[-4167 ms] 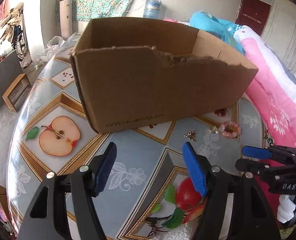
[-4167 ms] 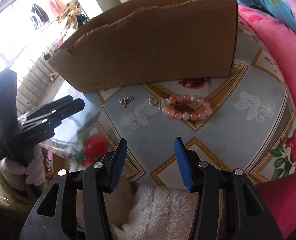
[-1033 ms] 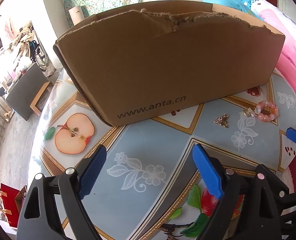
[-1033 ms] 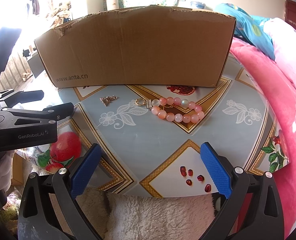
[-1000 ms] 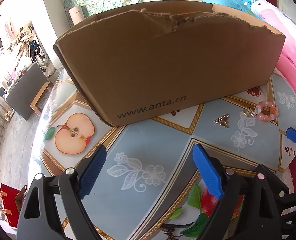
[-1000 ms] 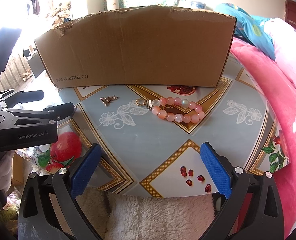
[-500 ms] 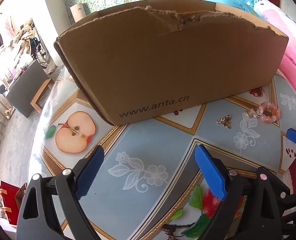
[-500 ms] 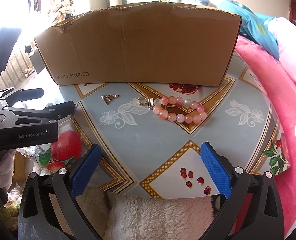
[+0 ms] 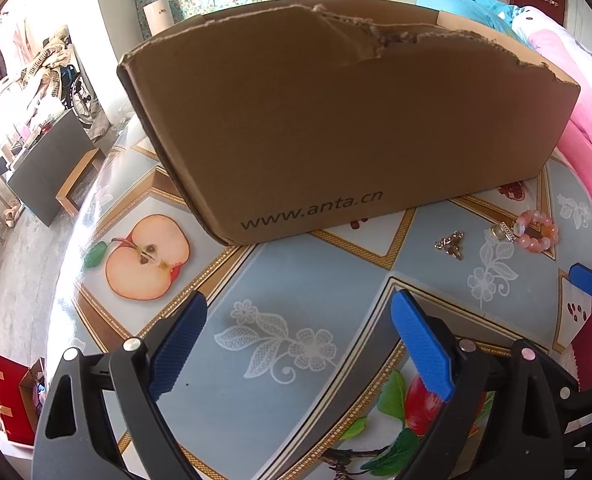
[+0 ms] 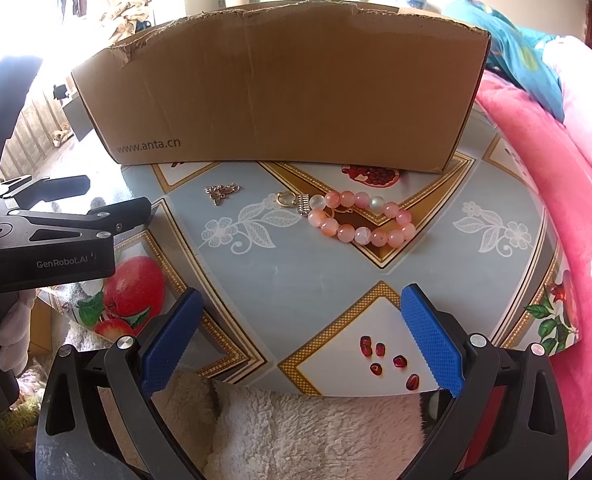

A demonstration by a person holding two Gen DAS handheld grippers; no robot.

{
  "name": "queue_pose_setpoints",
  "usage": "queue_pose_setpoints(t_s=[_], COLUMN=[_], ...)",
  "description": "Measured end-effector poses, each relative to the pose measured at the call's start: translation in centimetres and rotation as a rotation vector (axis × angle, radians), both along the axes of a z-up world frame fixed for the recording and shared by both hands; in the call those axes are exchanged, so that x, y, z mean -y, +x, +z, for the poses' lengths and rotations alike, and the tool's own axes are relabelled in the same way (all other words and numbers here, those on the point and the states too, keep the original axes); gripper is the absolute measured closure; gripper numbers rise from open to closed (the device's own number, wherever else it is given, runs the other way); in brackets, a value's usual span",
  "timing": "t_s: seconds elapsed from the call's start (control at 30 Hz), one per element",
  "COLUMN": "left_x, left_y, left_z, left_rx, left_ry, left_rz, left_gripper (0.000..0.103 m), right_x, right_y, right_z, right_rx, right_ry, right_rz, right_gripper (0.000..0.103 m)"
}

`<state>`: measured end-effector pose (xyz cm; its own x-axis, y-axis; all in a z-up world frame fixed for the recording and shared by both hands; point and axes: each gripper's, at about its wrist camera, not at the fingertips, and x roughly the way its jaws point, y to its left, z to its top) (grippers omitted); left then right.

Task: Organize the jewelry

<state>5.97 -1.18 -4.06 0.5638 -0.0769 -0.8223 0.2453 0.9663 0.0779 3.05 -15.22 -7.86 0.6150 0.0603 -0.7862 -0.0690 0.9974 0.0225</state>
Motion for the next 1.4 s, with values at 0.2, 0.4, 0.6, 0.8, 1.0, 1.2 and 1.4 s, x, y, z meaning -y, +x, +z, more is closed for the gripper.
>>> queue_pose_setpoints(t_s=[0.2,0.4,0.6,0.8,1.0,1.2,1.4], left_x=[-1.2,-2.0,-2.3,-3.3,-3.3,-1.2,-0.2], left_y=[0.3,0.4,0.7,0.1,-0.2,-0.8,-1.9], left_z=[-0.3,-0.6,-0.9,-0.3,0.6,1.6,2.6], left_rx=[-0.011,-0.010,-0.001,0.038,0.075,0.121,0.160], left_ry=[-0.036,-0.052,-0.049,-0.072,-0.085,-0.086,-0.120], left_rz=[0.002,-0.012,-0.032,-0.056,-0.078,-0.096,-0.154], left_gripper=[0.012,0.012,0.012,0.012,0.012,0.012,0.012], right_x=[1.1,2.2,2.0,0.8,0.2,2.0,5.6], right_y=[1.0,1.0,2.3,2.3,2.4,2.3,1.7], right_z=[1.1,4.1,7.1,7.8,7.7,8.2,7.9], right_rx=[-0.043,0.041,0.059,0.066,0.055,0.085,0.105], right_ry=[0.071,0.109,0.150,0.178,0.202,0.201,0.235], right_rz=[-0.013,-0.071,-0.069,-0.077,-0.078,-0.104,-0.139], right_gripper=[0.008,0.008,0.008,0.008,0.008,0.008,0.011])
